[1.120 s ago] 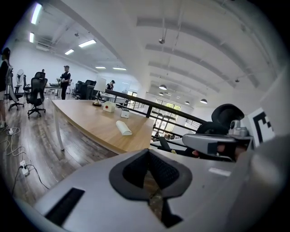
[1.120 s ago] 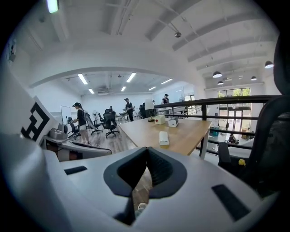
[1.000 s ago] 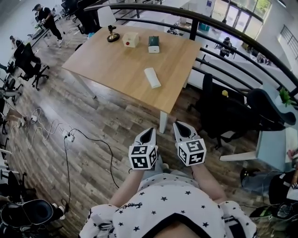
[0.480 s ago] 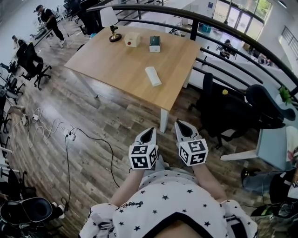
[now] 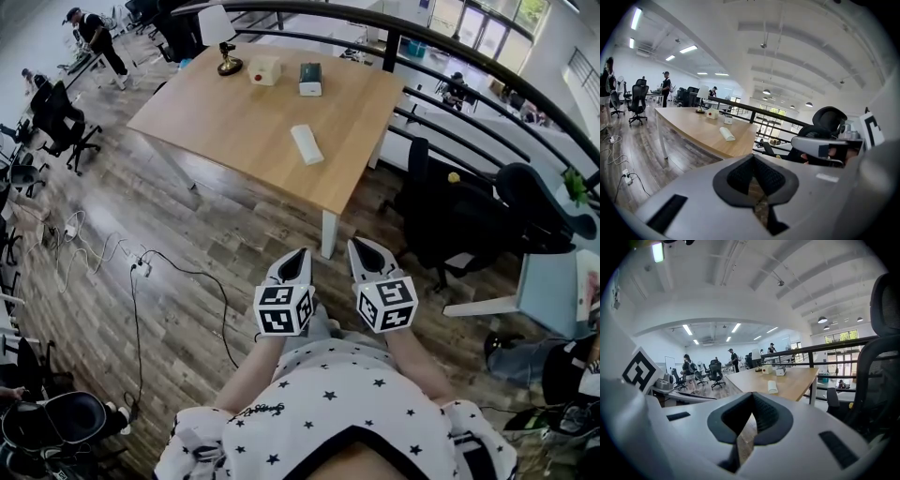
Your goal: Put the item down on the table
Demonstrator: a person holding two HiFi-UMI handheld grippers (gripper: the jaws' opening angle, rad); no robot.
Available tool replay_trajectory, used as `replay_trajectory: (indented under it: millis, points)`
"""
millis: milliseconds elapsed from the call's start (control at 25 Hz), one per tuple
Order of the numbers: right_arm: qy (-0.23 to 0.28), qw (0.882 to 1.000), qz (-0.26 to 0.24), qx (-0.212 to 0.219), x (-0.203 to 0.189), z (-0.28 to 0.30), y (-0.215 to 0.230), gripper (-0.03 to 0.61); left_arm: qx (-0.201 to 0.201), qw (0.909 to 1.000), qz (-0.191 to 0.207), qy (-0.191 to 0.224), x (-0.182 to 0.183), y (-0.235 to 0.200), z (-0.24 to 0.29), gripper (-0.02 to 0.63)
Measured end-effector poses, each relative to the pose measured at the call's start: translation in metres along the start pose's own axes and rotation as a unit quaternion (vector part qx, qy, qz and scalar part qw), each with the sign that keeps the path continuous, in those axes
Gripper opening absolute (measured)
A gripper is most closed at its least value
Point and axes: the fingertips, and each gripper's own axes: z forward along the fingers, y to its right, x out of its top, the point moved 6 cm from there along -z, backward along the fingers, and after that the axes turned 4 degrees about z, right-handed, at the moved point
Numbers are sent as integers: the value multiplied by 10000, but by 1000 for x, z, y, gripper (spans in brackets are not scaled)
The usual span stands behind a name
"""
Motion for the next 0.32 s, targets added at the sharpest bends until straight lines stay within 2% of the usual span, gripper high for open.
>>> replay_trajectory:
  millis: [320]
  points:
    - [32, 10000, 20, -42, -2, 1, 1, -6, -44, 10000, 13, -21, -1, -2, 3, 11]
